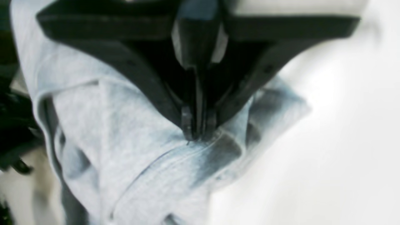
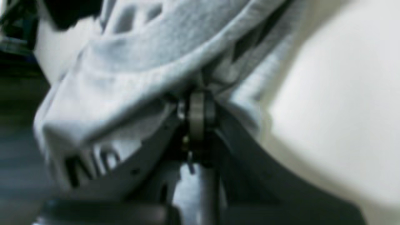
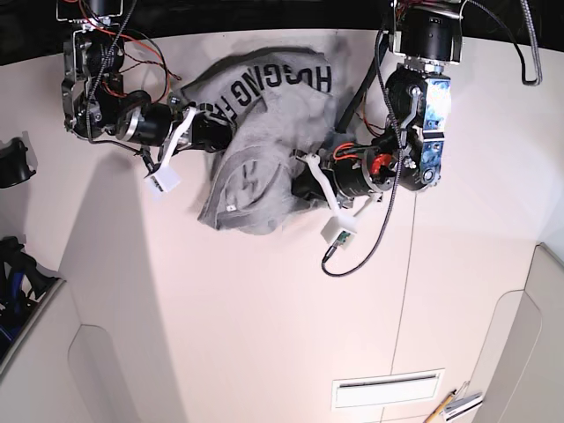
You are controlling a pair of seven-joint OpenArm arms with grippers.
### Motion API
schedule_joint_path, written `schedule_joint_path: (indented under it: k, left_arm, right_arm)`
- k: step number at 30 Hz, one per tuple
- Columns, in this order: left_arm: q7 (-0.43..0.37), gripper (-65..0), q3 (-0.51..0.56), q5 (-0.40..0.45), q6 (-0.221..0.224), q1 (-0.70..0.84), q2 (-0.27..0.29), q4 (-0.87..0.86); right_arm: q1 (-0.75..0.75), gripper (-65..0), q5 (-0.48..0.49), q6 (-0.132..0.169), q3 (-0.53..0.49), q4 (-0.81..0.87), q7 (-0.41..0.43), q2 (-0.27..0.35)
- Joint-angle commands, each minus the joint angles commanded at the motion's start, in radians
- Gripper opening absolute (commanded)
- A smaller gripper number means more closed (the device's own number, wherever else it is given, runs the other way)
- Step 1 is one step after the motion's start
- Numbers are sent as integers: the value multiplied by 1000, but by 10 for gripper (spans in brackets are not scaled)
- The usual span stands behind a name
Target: Fold the T-shirt properly
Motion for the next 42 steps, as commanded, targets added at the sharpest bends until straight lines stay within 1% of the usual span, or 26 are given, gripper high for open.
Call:
schedule_joint_path:
  k: [3, 6, 7, 8, 12, 14, 19, 22, 24, 26, 27, 28, 30, 32, 34, 37, 39, 42]
  left_arm:
    - [-7, -607, 0, 28, 4, -35, 0, -23]
    - [-6, -607, 0, 26, 8, -49, 0, -23]
    - [-6, -607, 0, 18, 23, -52, 0, -21]
    - [-2, -607, 0, 2, 26, -53, 0, -15]
    - [22, -607, 0, -38, 25, -51, -1, 73]
    - [43, -607, 0, -77, 25, -39, -21, 114]
    - [51, -607, 0, -159, 25, 27, -115, 224]
    - [54, -607, 0, -204, 25, 80, -156, 277]
    - [53, -607, 0, -220, 24, 113, -164, 278]
    - [45, -607, 0, -220, 19, 149, -163, 278]
    - [31, -607, 0, -217, 11, 164, -164, 278]
    - [18, -607, 0, -208, 4, 175, -163, 277]
    - [-16, -607, 0, -177, 2, 188, -163, 275]
    - [-29, -607, 0, -155, 2, 188, -163, 259]
    - [-33, -607, 0, -134, 2, 188, -163, 220]
    - [-34, -607, 0, -131, 2, 188, -163, 140]
    - [-37, -607, 0, -131, 1, 183, -164, 103]
    - [-36, -607, 0, -131, 2, 172, -164, 97]
  right_arm:
    - [-13, -650, 6, 0, -1, 0, -23, -10]
    - [-12, -650, 23, 0, 0, 0, -32, -21]
    - [-10, -650, 30, 0, 0, 0, -32, -21]
    - [-7, -650, 31, 0, 1, 2, -31, -21]
    - [-8, -650, 31, 0, 1, 56, -29, -21]
    - [-8, -650, 31, 0, 0, 111, -37, -21]
    - [-7, -650, 32, 0, 0, 262, -43, -21]
    - [-7, -650, 31, 0, -15, 278, -25, -21]
    - [-7, -650, 25, 0, -49, 277, -16, -22]
    - [-7, -650, -8, 0, -109, 274, 6, -21]
    - [-7, -650, -40, 0, -148, 271, 30, -21]
    - [-6, -650, -82, 0, -185, 265, 57, -21]
    - [5, -650, -183, 0, -249, 235, 85, -21]
    - [27, -650, -257, -1, -283, 172, 90, -21]
    - [51, -650, -300, -1, -284, 89, 110, -18]
    - [85, -650, -299, -2, -275, -14, 122, -13]
    - [93, -650, -290, -4, -274, -27, 122, -13]
    - [101, -650, -264, -4, -274, -25, 122, -13]
